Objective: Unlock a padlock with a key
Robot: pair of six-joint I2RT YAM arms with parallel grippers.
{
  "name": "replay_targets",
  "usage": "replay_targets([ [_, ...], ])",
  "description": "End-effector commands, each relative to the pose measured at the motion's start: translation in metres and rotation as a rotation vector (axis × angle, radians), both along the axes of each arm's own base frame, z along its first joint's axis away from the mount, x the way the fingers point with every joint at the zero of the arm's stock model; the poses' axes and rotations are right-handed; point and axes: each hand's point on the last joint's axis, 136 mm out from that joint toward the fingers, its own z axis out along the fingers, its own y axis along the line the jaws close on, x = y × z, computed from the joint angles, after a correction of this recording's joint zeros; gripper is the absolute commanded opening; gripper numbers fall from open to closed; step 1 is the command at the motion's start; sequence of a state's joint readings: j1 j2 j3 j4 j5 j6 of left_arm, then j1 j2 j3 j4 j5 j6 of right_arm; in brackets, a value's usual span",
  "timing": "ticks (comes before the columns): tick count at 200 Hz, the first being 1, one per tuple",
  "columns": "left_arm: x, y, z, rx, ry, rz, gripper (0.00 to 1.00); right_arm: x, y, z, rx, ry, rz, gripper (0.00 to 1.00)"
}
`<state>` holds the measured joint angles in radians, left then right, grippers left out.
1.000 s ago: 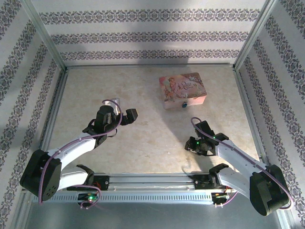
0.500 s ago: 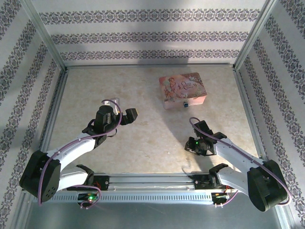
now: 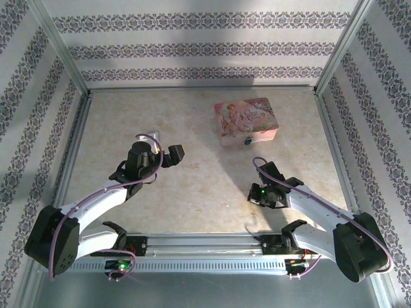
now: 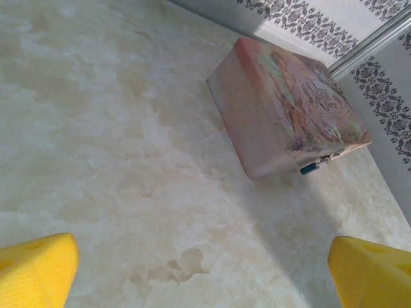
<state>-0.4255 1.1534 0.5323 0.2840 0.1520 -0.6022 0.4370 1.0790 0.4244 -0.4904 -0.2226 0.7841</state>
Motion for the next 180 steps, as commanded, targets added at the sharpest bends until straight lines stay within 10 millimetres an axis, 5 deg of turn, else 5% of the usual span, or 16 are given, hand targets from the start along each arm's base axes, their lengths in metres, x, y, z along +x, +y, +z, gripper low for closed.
replay_targets([
  [1, 0.001, -0.002, 0.016, 0.022, -0.051, -0.008, 0.99, 0.004, 0.004, 0.008, 0.006, -0.023, 0.021, 0.02],
  [39, 0.000, -0.006, 0.035, 0.025, -0.093, -0.049, 0.99, 0.023, 0.013, 0.043, 0.020, -0.172, 0.132, 0.00],
  [83, -0.017, -0.048, 0.096, -0.027, -0.257, -0.336, 0.99, 0.054, 0.052, 0.128, 0.142, -0.528, 0.408, 0.01],
  [140, -0.055, -0.095, 0.161, -0.107, -0.382, -0.748, 0.74, 0.064, 0.098, 0.226, 0.272, -0.951, 0.761, 0.02],
  [180, -0.074, -0.111, 0.175, -0.096, -0.405, -0.892, 0.60, 0.057, 0.119, 0.260, 0.346, -1.068, 0.957, 0.01],
])
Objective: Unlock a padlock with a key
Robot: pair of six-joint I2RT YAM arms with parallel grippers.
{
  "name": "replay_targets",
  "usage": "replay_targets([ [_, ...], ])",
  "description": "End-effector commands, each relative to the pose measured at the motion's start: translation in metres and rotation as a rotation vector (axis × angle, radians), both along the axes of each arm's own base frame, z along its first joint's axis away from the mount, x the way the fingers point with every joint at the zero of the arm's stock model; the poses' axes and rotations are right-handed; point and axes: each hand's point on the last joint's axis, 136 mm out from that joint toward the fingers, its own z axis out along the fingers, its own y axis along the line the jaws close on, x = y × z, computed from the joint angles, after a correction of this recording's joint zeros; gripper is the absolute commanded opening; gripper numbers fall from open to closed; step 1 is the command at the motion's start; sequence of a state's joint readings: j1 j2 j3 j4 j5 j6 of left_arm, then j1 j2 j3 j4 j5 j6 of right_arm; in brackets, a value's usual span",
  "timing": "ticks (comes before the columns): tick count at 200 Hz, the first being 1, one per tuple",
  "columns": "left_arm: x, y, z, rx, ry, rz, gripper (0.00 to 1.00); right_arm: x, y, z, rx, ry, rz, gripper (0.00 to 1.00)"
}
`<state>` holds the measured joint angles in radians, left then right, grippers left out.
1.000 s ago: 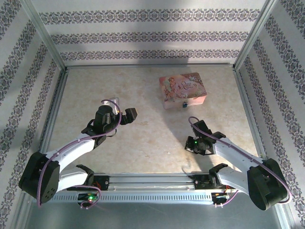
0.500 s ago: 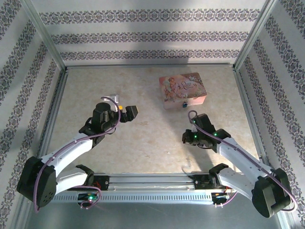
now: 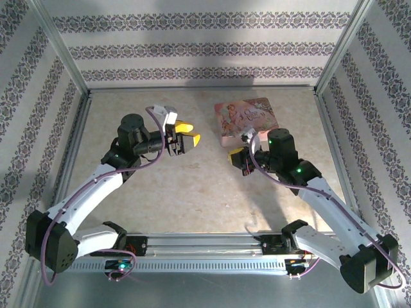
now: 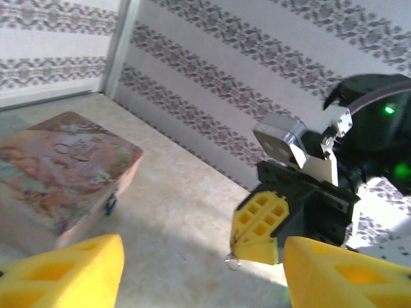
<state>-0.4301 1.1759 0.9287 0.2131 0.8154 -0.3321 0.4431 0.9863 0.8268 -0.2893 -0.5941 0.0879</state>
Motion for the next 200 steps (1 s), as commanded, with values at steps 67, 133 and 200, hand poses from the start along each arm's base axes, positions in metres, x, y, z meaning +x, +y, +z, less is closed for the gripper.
replay_targets([
  [67, -0.046, -0.037, -0.003, 0.080, -0.039, -0.279, 0.43, -0.027, 0.033, 0.055, 0.062, -0.306, 0.366, 0.01],
  [133, -0.048, -0.055, -0.009, 0.099, -0.038, -0.336, 0.42, -0.034, 0.046, 0.054, 0.067, -0.299, 0.399, 0.01],
  [200, -0.054, -0.061, -0.011, 0.108, -0.046, -0.370, 0.35, -0.028, 0.049, 0.060, 0.076, -0.321, 0.367, 0.02],
])
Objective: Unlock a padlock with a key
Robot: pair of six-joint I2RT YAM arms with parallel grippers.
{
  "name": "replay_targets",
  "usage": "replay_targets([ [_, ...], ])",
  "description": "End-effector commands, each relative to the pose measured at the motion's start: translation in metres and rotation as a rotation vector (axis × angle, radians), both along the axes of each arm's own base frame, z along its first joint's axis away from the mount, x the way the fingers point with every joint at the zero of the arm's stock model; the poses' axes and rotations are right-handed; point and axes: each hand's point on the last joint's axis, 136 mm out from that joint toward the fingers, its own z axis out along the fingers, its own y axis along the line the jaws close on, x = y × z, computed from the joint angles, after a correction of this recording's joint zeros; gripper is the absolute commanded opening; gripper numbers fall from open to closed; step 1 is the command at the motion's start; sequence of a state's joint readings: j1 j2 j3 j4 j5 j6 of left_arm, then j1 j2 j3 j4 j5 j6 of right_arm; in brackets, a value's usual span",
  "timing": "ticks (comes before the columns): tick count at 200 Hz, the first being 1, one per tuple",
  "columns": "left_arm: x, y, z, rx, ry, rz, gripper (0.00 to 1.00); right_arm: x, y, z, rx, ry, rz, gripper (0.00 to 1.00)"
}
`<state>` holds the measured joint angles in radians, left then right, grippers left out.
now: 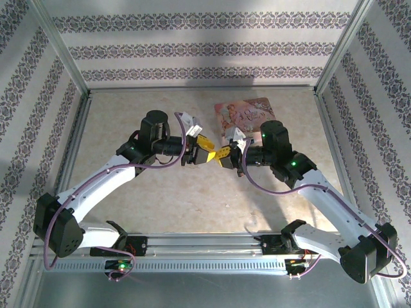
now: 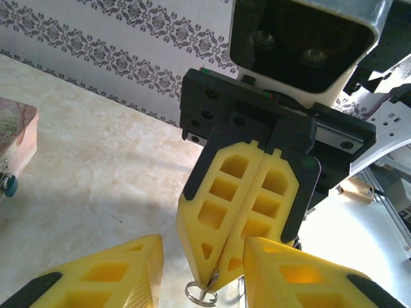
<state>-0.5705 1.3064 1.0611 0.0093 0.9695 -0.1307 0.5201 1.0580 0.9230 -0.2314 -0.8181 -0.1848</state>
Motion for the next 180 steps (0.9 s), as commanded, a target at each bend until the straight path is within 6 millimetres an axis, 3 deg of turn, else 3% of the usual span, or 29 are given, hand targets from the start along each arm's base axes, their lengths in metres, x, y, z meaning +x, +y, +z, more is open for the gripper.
replay_targets([
  [1, -0.010, -0.006, 0.011, -0.012, -0.040, -0.053, 0.35, 0.003, 0.005, 0.017, 0.035, -0.047, -0.002, 0.02],
  [21, -0.011, -0.006, 0.008, -0.008, -0.037, -0.057, 0.32, 0.006, 0.005, 0.019, 0.051, -0.052, -0.014, 0.02],
  [103, -0.011, -0.004, 0.013, -0.022, -0.075, -0.040, 0.00, 0.006, 0.005, 0.021, 0.068, -0.046, -0.014, 0.06],
  [114, -0.011, -0.003, 0.015, -0.031, -0.088, -0.029, 0.00, 0.005, 0.005, 0.021, 0.072, -0.042, -0.013, 0.08],
  [155, -0.010, 0.000, 0.023, -0.065, -0.128, 0.002, 0.00, 0.008, -0.004, 0.023, 0.101, -0.008, -0.056, 0.33],
  [180, -0.009, 0.002, 0.024, -0.058, -0.139, 0.020, 0.00, 0.007, -0.009, 0.023, 0.125, 0.008, -0.090, 0.43],
])
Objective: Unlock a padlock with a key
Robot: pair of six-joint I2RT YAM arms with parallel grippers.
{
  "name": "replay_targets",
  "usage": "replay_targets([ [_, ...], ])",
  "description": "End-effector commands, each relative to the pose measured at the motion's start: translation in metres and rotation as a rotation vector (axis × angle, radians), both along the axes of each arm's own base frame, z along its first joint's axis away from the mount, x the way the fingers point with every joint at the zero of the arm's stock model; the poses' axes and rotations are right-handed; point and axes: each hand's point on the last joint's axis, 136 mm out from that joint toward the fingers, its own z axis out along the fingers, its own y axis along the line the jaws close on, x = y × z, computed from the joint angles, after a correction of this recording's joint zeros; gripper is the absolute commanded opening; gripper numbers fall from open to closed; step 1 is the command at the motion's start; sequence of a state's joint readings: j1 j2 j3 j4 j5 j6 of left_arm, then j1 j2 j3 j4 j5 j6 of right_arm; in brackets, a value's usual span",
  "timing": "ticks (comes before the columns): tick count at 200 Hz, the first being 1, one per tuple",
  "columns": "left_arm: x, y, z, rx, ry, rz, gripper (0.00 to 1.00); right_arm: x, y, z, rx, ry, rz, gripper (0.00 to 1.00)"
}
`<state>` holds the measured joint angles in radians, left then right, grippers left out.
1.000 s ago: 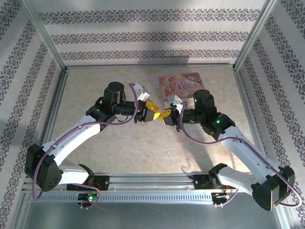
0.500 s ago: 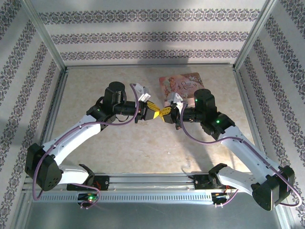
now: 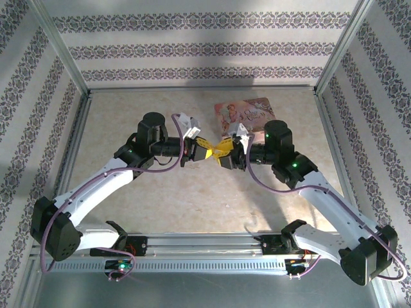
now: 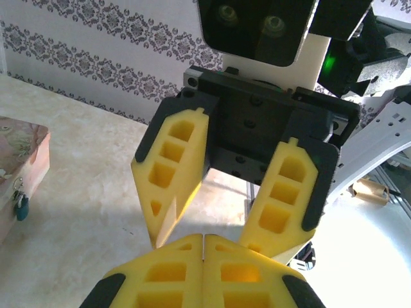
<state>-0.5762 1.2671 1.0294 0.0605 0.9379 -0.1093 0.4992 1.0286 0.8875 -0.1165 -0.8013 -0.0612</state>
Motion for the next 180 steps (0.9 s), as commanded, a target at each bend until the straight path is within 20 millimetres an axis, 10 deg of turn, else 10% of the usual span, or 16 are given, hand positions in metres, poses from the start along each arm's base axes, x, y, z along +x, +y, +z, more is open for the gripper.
replay_targets([
  [1, -0.006, -0.001, 0.016, -0.035, -0.065, -0.001, 0.00, -0.003, -0.005, 0.010, 0.053, -0.009, -0.022, 0.43],
  [98, 0.000, 0.000, 0.015, -0.021, -0.074, 0.036, 0.00, -0.010, 0.000, 0.004, 0.242, 0.258, -0.002, 0.57],
  [180, 0.001, 0.000, 0.013, -0.016, -0.068, 0.041, 0.00, -0.007, 0.008, 0.001, 0.258, 0.309, 0.035, 0.43],
])
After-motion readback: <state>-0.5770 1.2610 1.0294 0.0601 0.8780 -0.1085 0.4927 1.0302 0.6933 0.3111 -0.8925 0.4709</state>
